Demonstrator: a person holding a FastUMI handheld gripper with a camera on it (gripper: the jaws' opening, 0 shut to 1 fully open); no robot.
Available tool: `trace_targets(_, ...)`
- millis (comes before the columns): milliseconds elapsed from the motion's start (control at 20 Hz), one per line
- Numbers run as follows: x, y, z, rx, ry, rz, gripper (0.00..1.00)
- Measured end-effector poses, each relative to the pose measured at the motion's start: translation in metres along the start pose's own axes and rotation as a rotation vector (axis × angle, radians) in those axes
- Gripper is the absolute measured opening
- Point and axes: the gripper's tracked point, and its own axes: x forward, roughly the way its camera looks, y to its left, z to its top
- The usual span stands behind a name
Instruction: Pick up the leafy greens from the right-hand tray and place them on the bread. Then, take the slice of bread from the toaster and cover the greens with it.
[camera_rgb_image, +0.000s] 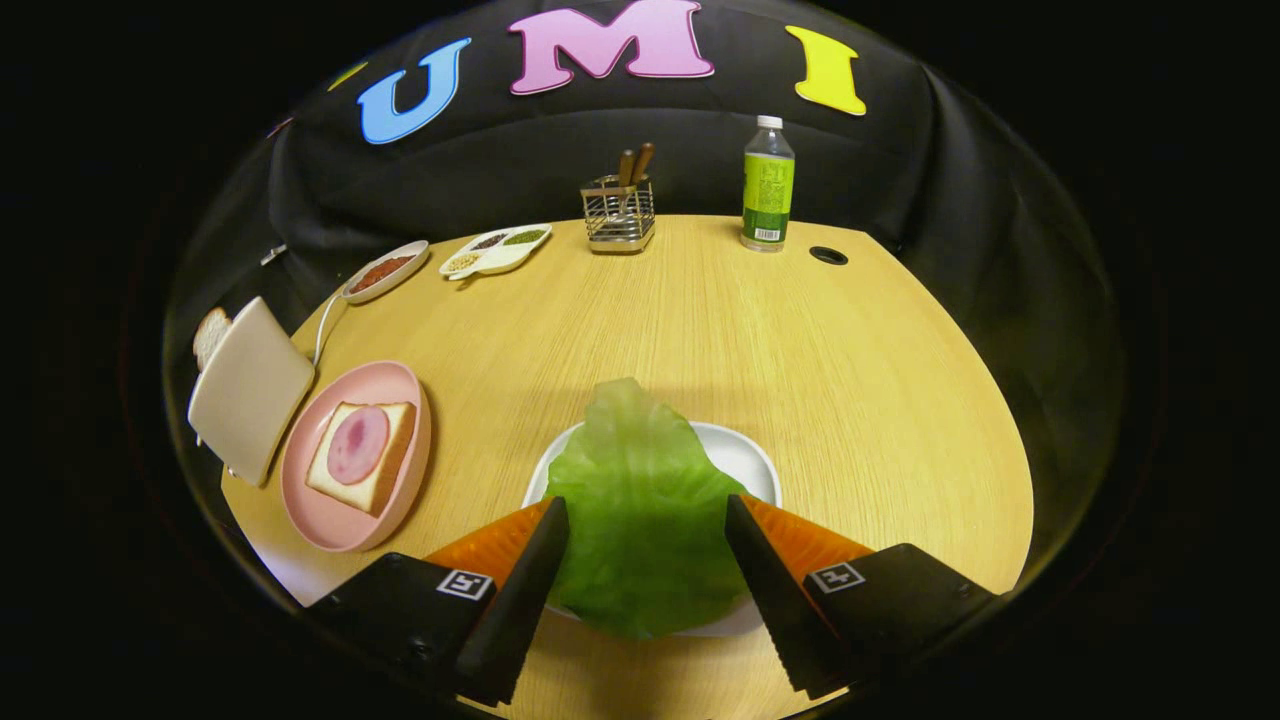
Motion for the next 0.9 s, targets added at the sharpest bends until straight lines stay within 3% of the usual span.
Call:
trace_targets(300,0.004,0.003,-0.011,-0.06,0.034,-0.008,0.86)
trace_targets(450,0.004,-0.003,-0.009,-0.056,0.036,-0.009,0.72)
trace_targets(550,0.005,-0.004,-0.009,-0.057,0.038,-0.006,0.56)
trace_targets(600,0.004,-0.007,-0.009,-0.06,0.039,-0.01,0.53)
trace_targets(750,0.004,-0.007,-0.009,-0.065,0.045,-0.007,0.21)
trace_targets(900,0.003,-0.007,-0.008,-0.071,0.049,0.002,0.08)
